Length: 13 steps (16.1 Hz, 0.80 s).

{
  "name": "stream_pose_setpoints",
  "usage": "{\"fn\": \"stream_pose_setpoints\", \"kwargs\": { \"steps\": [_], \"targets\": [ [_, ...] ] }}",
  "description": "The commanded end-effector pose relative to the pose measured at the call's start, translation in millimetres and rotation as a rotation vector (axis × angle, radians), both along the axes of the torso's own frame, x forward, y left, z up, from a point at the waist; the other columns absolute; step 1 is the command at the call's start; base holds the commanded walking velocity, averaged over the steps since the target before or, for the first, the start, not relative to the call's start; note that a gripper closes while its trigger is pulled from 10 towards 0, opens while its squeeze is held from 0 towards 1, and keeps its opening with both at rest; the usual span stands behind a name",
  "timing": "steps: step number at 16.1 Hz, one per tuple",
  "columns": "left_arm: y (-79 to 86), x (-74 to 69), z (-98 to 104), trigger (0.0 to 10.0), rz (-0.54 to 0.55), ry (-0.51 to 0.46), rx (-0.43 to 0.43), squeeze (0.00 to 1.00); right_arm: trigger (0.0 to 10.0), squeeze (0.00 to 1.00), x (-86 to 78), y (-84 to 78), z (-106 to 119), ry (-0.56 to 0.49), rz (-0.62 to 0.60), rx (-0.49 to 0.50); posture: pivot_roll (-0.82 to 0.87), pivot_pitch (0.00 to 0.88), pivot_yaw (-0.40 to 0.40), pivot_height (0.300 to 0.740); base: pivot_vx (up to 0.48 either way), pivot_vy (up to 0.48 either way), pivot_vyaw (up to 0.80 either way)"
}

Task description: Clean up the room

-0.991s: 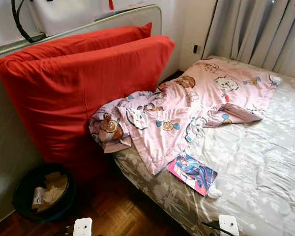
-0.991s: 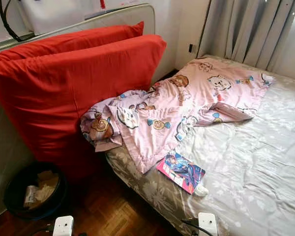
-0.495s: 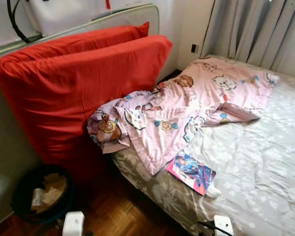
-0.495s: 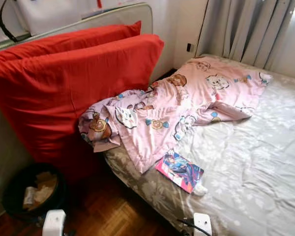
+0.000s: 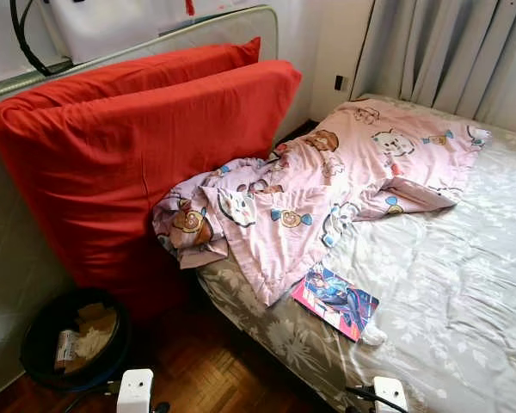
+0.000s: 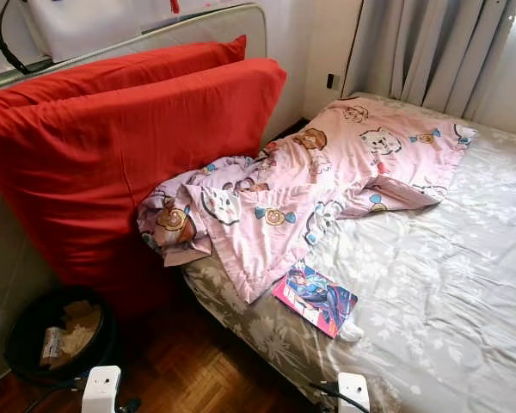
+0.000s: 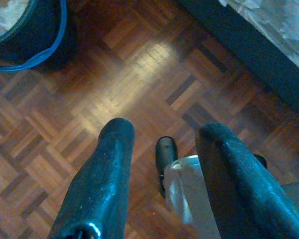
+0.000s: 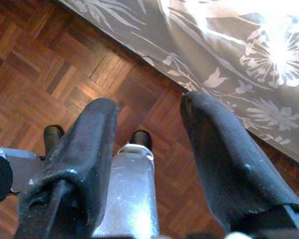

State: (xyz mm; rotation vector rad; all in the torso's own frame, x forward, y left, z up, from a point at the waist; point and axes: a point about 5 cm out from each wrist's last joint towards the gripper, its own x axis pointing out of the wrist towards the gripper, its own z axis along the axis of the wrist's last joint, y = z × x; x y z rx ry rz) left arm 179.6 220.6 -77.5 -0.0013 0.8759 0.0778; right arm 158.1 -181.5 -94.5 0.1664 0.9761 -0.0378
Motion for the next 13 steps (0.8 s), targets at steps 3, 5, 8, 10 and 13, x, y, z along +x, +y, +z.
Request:
{"fn": "stream_pose_setpoints", "kwargs": {
  "steps": [3,5,8,10,13],
  "targets": [
    [-12.7,9.6,3.4,10.0,-0.036,-0.054,-0.031,0.00,10.0,0.00,11.9,-5.0,6.9,-0.078,-0.004,-0.026,-0.03,0.000,-0.006,0.740,0.000,0.000,0.00],
    [-16.6,16.5,7.2,10.0,-0.050,-0.094,-0.024,0.00,10.0,0.00,17.4,-7.8,10.0,-0.102,0.006,-0.052,-0.04,0.000,-0.007,0.740,0.000,0.000,0.00],
    [-22.2,40.6,24.6,10.0,-0.079,-0.250,-0.008,0.00,10.0,0.00,31.5,-13.8,19.6,-0.194,-0.012,-0.083,-0.03,0.000,-0.010,0.740,0.000,0.000,0.00],
    [-19.6,48.4,34.2,10.0,-0.071,-0.343,-0.007,0.00,10.0,0.00,43.2,-11.8,28.5,-0.288,0.001,-0.084,-0.04,0.000,-0.008,0.740,0.000,0.000,0.00],
    [-24.3,54.4,48.1,10.0,-0.117,-0.489,-0.010,0.00,10.0,0.00,60.3,-12.8,48.0,-0.485,-0.020,-0.086,-0.05,0.000,-0.006,0.740,0.000,0.000,0.00]
  ]
}}
